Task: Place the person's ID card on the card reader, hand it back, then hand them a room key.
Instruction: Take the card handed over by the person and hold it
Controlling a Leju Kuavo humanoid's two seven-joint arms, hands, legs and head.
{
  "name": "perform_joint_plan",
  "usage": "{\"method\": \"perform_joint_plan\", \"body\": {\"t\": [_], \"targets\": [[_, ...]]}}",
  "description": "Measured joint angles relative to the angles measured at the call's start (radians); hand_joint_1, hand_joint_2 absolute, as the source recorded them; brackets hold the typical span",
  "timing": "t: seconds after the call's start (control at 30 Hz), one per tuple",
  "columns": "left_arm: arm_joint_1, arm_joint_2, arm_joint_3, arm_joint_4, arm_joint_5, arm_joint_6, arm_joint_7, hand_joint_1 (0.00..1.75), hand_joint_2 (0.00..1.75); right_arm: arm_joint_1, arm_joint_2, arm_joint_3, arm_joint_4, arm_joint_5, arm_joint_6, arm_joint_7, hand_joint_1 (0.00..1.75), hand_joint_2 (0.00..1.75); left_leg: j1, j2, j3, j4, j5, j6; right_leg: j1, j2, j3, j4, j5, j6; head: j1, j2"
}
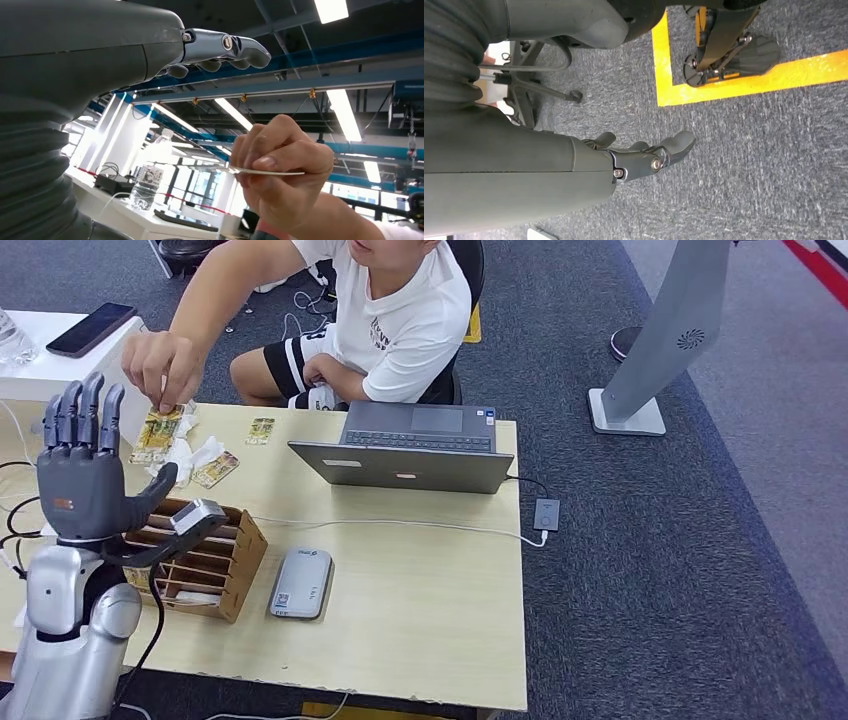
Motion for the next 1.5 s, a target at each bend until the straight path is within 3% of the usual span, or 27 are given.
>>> {"method": "perform_joint_plan", "body": {"t": [0.13, 0.3, 0.33, 0.43, 0.47, 1.5], "targets": [[-0.103, 0.002, -0.084, 0.087, -0.057, -0.02, 0.07, 0.0, 1.75, 0.001, -0.005, 0.004, 0.0, 0.008, -0.008, 0.014, 0.0, 1.75, 0.0, 0.002, 0.0, 0.0, 0.001, 0.0, 0.0, 0.002, 0.001, 0.0, 0.003, 0.001, 0.0, 0.0], [-0.166, 0.002, -0.144, 0.125, -0.061, -0.054, 0.101, 0.0, 1.75, 0.002, -0.006, 0.011, 0.0, 0.016, -0.007, 0.014, 0.0, 1.75, 0.0, 0.002, -0.001, 0.0, 0.001, 0.001, 0.0, 0.003, 0.0, 0.0, 0.003, 0.001, 0.0, 0.0], [-0.173, 0.002, -0.151, 0.129, -0.06, -0.059, 0.104, 0.25, 1.75, 0.001, -0.006, 0.013, 0.0, 0.019, -0.006, 0.011, 0.0, 1.75, 0.0, 0.002, -0.001, 0.0, 0.001, 0.001, 0.0, 0.003, 0.0, 0.0, 0.003, 0.001, 0.0, 0.0], [-0.185, 0.002, -0.17, 0.139, -0.056, -0.069, 0.111, 1.56, 1.75, 0.001, -0.005, 0.017, 0.0, 0.024, -0.006, 0.001, 0.0, 1.75, 0.0, 0.003, -0.002, 0.0, 0.001, 0.0, 0.0, 0.004, -0.001, 0.0, 0.003, 0.001, 0.0, 0.0], [-0.186, 0.002, -0.176, 0.143, -0.053, -0.07, 0.113, 1.75, 1.75, 0.001, -0.005, 0.018, 0.0, 0.024, -0.007, 0.0, 0.0, 1.75, 0.0, 0.003, -0.002, 0.0, 0.001, 0.0, 0.0, 0.004, -0.002, 0.0, 0.003, 0.001, 0.0, 0.0], [-0.205, -0.021, -0.261, 0.211, 0.014, -0.067, 0.117, 1.75, 1.75, 0.007, -0.003, 0.029, 0.0, 0.044, -0.031, 0.014, 0.0, 1.75, 0.0, 0.004, -0.003, 0.0, 0.001, 0.0, 0.0, 0.005, -0.002, 0.0, 0.003, 0.001, 0.0, 0.0]]}}
